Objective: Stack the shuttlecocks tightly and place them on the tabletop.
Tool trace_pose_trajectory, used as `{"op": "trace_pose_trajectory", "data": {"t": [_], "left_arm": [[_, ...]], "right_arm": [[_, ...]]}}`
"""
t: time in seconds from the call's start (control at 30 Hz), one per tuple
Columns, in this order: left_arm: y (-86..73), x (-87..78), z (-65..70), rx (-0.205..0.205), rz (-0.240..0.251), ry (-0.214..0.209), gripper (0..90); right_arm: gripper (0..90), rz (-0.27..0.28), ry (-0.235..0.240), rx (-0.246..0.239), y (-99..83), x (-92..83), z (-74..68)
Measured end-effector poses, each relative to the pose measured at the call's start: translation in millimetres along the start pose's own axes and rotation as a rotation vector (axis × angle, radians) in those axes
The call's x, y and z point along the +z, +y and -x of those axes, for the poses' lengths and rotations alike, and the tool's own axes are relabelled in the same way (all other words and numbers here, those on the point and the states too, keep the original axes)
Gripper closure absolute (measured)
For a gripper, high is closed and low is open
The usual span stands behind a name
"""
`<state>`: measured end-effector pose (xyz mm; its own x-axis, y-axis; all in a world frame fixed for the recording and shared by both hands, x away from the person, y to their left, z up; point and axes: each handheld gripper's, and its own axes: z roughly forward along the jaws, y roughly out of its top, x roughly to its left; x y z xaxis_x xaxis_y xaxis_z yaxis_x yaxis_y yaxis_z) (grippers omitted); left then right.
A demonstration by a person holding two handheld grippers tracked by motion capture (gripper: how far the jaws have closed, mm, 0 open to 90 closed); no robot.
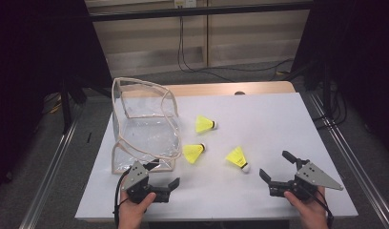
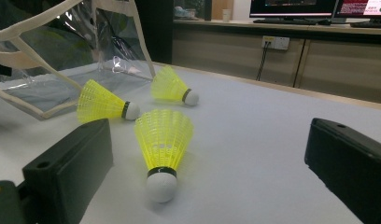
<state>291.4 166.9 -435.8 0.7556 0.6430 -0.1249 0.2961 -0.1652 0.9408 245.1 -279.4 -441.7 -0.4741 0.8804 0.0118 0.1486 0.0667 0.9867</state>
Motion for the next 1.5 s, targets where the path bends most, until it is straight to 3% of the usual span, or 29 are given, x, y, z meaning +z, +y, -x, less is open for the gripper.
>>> {"op": "trace_pose_trajectory", "data": {"t": [0.77,1.5], "left_arm": [[2.7,23.3,20.7,-0.004,-0.028,-0.077,2.0],[6.6,48.9,36.2,0.000,-0.040,-0.098,2.3]], "right_arm": [[0.7,0.000,0.021,-0.020,1.0,0.0,-2.0],[1.1,-0.003,0.041,-0.025,1.7,5.6,-3.1]]}}
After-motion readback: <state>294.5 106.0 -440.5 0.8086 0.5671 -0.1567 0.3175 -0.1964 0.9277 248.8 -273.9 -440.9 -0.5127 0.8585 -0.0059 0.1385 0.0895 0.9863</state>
